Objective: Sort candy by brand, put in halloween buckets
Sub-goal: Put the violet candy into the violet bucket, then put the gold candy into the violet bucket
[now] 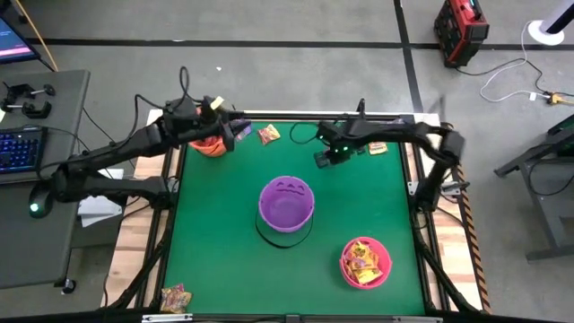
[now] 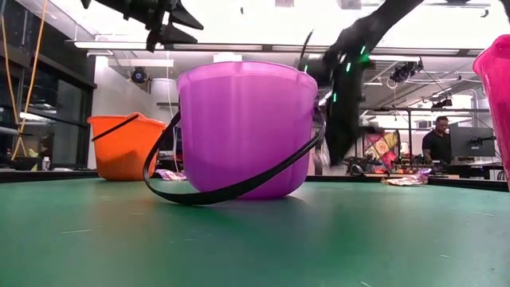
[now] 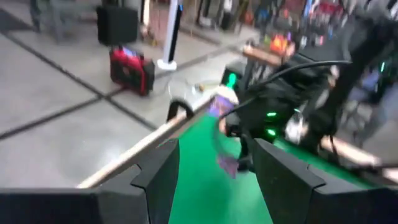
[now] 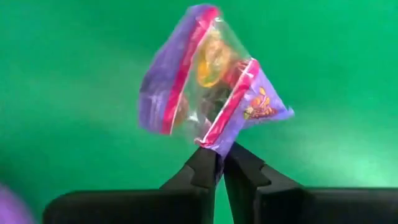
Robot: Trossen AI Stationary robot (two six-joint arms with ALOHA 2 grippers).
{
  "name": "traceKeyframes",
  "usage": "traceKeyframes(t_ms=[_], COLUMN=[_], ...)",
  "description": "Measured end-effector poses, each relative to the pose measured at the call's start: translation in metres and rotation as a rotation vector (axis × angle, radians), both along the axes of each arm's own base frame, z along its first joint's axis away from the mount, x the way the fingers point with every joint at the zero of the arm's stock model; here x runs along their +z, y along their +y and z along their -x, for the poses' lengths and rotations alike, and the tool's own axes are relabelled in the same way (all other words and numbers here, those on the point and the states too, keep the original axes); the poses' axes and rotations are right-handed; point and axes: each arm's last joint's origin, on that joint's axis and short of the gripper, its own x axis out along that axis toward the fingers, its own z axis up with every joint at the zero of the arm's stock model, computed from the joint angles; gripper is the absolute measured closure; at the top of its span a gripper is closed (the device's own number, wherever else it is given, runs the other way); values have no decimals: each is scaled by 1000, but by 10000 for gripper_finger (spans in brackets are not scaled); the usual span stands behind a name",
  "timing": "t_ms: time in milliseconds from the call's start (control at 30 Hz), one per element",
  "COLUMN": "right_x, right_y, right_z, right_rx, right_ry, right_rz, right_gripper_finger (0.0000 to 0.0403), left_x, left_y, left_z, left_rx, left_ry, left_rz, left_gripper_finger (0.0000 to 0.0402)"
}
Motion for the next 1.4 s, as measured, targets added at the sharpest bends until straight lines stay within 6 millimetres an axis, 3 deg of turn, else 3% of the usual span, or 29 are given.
traceKeyframes(t_ms=[133,267,333,433,600,700,900,1067,1167,1267,1400], right_x=[56,113,128,133,108,90,73,99,129,161,201], right_y=[18,48,62,83,112,122,131,133,125,111,90], right_z=[1,-4,-9,-20,-42,-53,-64,-70,-70,-65,-55], right_rx=[207,518,641,776,961,984,984,1070,1098,1068,1003], right_ry=[-255,-652,-783,-874,-820,-750,-722,-728,-678,-592,-546], right_rz=[121,215,249,290,283,299,202,261,327,428,529], right_gripper_finger=[399,397,401,400,401,391,301,197,159,147,147], left_x=[13,22,24,24,24,24,21,20,28,34,29], left_y=[7,11,13,14,14,14,10,7,12,31,74], left_z=[1,4,5,6,6,5,3,1,-7,-26,-56], left_rx=[32,84,109,134,141,133,72,61,90,121,143], left_ry=[-118,-197,-216,-226,-259,-271,-245,-220,-63,206,544], left_rz=[-61,-110,-123,-117,-58,-30,-4,32,113,190,268], left_gripper_finger=[211,211,211,211,211,211,211,211,213,215,215])
